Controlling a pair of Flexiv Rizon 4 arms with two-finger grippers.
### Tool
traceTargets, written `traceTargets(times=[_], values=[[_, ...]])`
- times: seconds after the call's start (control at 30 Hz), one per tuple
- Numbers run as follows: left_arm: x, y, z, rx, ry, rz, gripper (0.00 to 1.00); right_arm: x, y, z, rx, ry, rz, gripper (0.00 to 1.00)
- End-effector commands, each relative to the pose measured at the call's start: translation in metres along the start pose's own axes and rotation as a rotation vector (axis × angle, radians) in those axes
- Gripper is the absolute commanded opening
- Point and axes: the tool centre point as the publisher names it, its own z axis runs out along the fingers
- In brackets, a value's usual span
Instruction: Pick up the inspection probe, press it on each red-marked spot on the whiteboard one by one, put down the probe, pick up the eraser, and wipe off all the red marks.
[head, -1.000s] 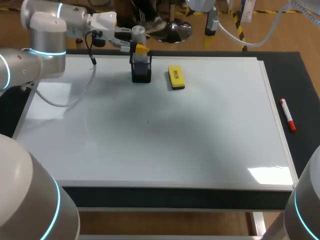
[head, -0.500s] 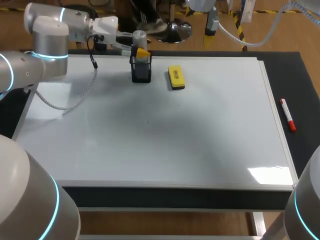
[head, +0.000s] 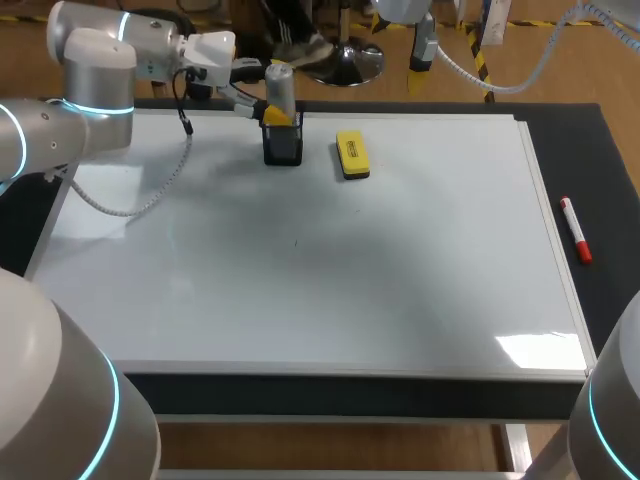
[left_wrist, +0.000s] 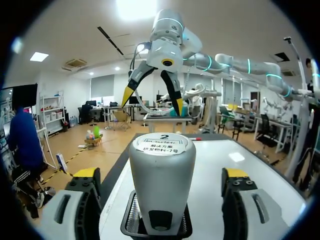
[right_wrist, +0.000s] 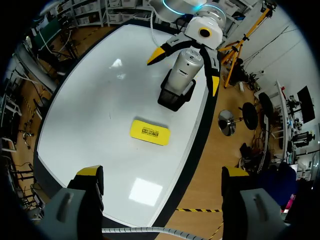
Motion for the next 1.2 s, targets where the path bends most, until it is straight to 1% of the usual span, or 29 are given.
traceTargets(times=[0.03, 0.2, 0.5, 0.67, 0.83, 1.03, 1.2], values=[[0.002, -0.005, -0.005, -0.012, -0.007, 0.001, 1.00, 0.000, 0.000, -0.001, 0.004, 0.004, -0.001, 1.00], [0.008, -0.013, -0.016, -0.051, -0.026, 0.019, 1.00, 0.000, 0.000, -0.001, 0.004, 0.004, -0.001, 1.00], [0.019, -0.020, -0.041, -0.203, -0.082, 0.010, 1.00, 0.000, 0.000, -0.001, 0.004, 0.004, -0.001, 1.00], [0.022, -0.022, -0.050, -0.240, -0.103, 0.004, 1.00, 0.000, 0.000, -0.001, 0.004, 0.004, -0.001, 1.00], [0.029, -0.025, -0.058, -0.295, -0.127, 0.005, 1.00, 0.000, 0.000, -0.001, 0.004, 0.004, -0.001, 1.00], [0.035, -0.030, -0.072, -0.312, -0.145, 0.010, 1.00, 0.000, 0.000, -0.001, 0.004, 0.004, -0.001, 1.00], [0.035, -0.030, -0.072, -0.312, -0.145, 0.010, 1.00, 0.000, 0.000, -0.001, 0.004, 0.004, -0.001, 1.00]])
